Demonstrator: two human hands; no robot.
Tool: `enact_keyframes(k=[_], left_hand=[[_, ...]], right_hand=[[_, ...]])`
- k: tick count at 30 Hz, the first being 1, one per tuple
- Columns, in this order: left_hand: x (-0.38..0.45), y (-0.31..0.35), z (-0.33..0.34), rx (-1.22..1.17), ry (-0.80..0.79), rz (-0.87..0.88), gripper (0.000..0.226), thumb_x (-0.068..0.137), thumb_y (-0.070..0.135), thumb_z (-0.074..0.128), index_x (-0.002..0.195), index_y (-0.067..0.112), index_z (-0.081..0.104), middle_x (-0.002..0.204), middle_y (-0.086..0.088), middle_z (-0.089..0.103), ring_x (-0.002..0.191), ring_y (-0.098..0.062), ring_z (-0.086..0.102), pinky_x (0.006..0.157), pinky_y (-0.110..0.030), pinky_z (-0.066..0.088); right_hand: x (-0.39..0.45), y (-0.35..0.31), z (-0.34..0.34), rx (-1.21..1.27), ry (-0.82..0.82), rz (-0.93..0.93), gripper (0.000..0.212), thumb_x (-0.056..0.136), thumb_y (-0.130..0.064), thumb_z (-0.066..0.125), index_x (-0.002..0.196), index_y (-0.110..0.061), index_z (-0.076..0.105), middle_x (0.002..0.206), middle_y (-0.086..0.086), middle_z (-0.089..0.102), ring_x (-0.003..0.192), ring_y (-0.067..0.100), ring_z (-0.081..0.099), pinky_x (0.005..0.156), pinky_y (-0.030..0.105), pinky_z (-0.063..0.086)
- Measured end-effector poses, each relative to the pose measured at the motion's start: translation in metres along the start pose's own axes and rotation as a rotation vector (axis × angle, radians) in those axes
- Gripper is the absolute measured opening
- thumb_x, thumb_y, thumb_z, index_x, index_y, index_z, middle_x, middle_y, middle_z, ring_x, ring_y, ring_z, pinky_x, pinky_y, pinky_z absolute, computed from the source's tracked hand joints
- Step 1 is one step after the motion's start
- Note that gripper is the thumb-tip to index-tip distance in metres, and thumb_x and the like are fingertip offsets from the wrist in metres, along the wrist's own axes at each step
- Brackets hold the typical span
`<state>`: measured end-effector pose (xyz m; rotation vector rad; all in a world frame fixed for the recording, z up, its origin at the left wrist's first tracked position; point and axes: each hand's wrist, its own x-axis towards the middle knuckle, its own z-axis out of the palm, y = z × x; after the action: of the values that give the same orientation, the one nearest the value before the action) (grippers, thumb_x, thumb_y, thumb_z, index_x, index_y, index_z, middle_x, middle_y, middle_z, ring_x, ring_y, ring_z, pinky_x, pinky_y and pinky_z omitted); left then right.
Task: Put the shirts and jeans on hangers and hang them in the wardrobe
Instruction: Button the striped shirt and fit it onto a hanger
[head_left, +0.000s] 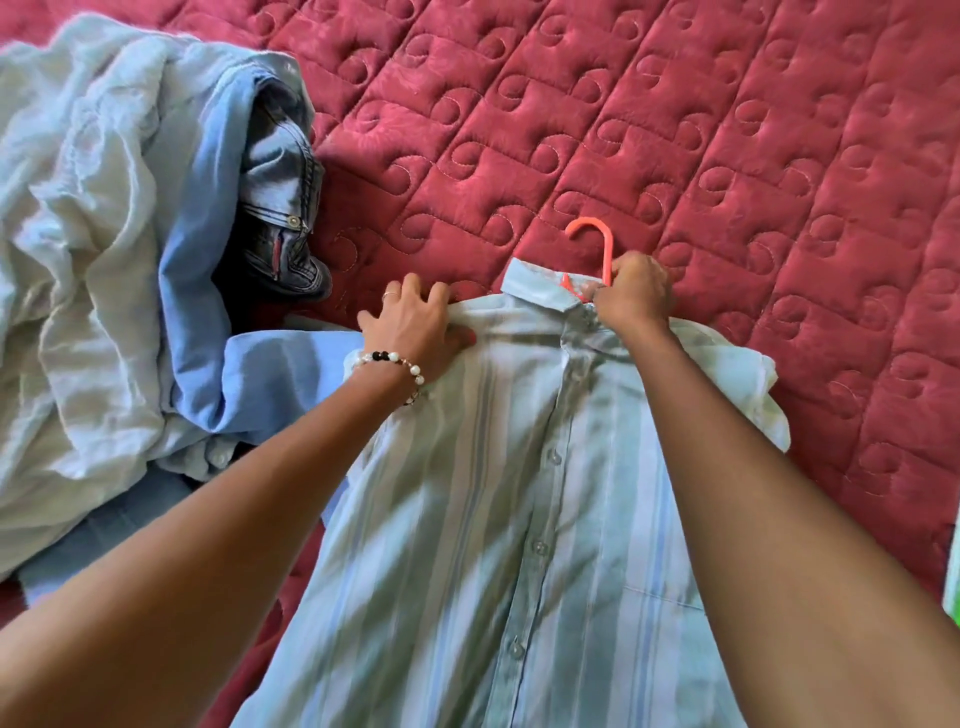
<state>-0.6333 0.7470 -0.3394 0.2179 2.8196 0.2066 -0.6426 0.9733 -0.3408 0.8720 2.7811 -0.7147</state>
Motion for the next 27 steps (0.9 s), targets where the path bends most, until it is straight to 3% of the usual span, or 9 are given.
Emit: enact_keyframes(k=[4, 8, 12, 14, 17, 19, 22, 25, 27], left_hand=[[-0.01, -0.007, -0.005, -0.059, -0.05, -0.003, 0.06, 0.079, 0.05, 0.067, 0.127, 0.022, 0.045, 0.123, -0.013, 0.036, 0.118, -0.037, 0.036, 0.083, -0.054, 0.043], [-0.019, -0.017, -0.007, -0.24, -0.002, 0.056, 0.08, 0.068, 0.024, 0.082, 0.137, 0.018, 0.042, 0.124, -0.018, 0.036, 0.108, -0.041, 0.046, 0.098, -0.047, 0.04], [-0.041, -0.022, -0.028, -0.459, 0.088, -0.086, 0.096, 0.069, 0.003, 0.079, 0.148, 0.019, 0.026, 0.129, -0.023, 0.045, 0.112, -0.04, 0.051, 0.098, -0.038, 0.04], [-0.061, -0.022, -0.047, -0.505, 0.093, -0.109, 0.082, 0.074, 0.012, 0.078, 0.143, 0.018, 0.035, 0.125, -0.022, 0.055, 0.114, -0.04, 0.052, 0.095, -0.034, 0.038], [-0.096, -0.031, -0.086, -0.273, 0.089, -0.131, 0.041, 0.081, 0.043, 0.069, 0.106, 0.011, 0.062, 0.104, -0.017, 0.064, 0.106, -0.038, 0.055, 0.082, -0.037, 0.037], [-0.129, -0.04, -0.117, -0.1, 0.087, -0.178, 0.039, 0.085, 0.053, 0.059, 0.1, 0.017, 0.066, 0.103, -0.013, 0.065, 0.107, -0.035, 0.056, 0.087, -0.041, 0.038], [-0.179, -0.062, -0.159, 0.045, 0.095, -0.331, 0.038, 0.092, 0.043, 0.056, 0.114, 0.014, 0.064, 0.115, -0.019, 0.062, 0.109, -0.035, 0.058, 0.086, -0.038, 0.04], [-0.244, -0.069, -0.193, 0.142, 0.091, -0.466, 0.03, 0.091, 0.022, 0.047, 0.116, 0.012, 0.06, 0.126, -0.018, 0.059, 0.113, -0.034, 0.057, 0.097, -0.045, 0.042], [-0.276, -0.055, -0.221, 0.046, 0.228, -0.344, 0.027, 0.088, 0.019, 0.045, 0.111, 0.014, 0.058, 0.121, -0.021, 0.059, 0.11, -0.037, 0.056, 0.095, -0.048, 0.044]], right_hand=[[0.007, 0.005, -0.006, 0.235, -0.053, 0.152, 0.012, 0.071, -0.022, 0.071, 0.079, -0.014, 0.072, 0.1, 0.012, 0.072, 0.096, 0.028, 0.065, 0.084, 0.037, 0.05], [0.001, -0.006, -0.029, 0.231, -0.015, 0.053, 0.024, 0.077, -0.032, 0.056, 0.089, -0.012, 0.063, 0.109, 0.015, 0.067, 0.107, 0.033, 0.06, 0.096, 0.042, 0.044], [-0.022, -0.014, -0.075, 0.302, 0.178, -0.077, 0.031, 0.088, -0.027, 0.057, 0.113, -0.009, 0.055, 0.118, 0.01, 0.064, 0.112, 0.03, 0.056, 0.098, 0.039, 0.039], [-0.038, -0.012, -0.099, 0.368, 0.246, -0.165, 0.03, 0.088, -0.024, 0.058, 0.113, -0.007, 0.055, 0.115, 0.012, 0.065, 0.109, 0.032, 0.058, 0.094, 0.039, 0.04], [-0.067, -0.005, -0.142, 0.465, 0.293, -0.194, 0.031, 0.087, -0.022, 0.059, 0.113, -0.005, 0.055, 0.11, 0.014, 0.067, 0.104, 0.032, 0.06, 0.089, 0.037, 0.042], [-0.091, 0.0, -0.176, 0.521, 0.246, -0.256, 0.028, 0.088, -0.018, 0.062, 0.111, -0.003, 0.056, 0.099, 0.013, 0.067, 0.094, 0.03, 0.063, 0.082, 0.034, 0.046], [-0.141, -0.001, -0.23, 0.592, 0.096, -0.423, 0.01, 0.089, -0.003, 0.061, 0.091, -0.009, 0.054, 0.082, 0.008, 0.062, 0.072, 0.014, 0.066, 0.07, 0.03, 0.051], [-0.21, -0.009, -0.277, 0.586, -0.126, -0.599, 0.03, 0.089, 0.004, 0.06, 0.077, -0.019, 0.046, 0.077, 0.011, 0.062, 0.063, 0.009, 0.062, 0.064, 0.025, 0.048], [-0.253, -0.018, -0.302, 0.486, -0.232, -0.721, 0.029, 0.086, 0.002, 0.065, 0.078, -0.019, 0.046, 0.076, 0.009, 0.062, 0.069, 0.015, 0.063, 0.068, 0.028, 0.05]])
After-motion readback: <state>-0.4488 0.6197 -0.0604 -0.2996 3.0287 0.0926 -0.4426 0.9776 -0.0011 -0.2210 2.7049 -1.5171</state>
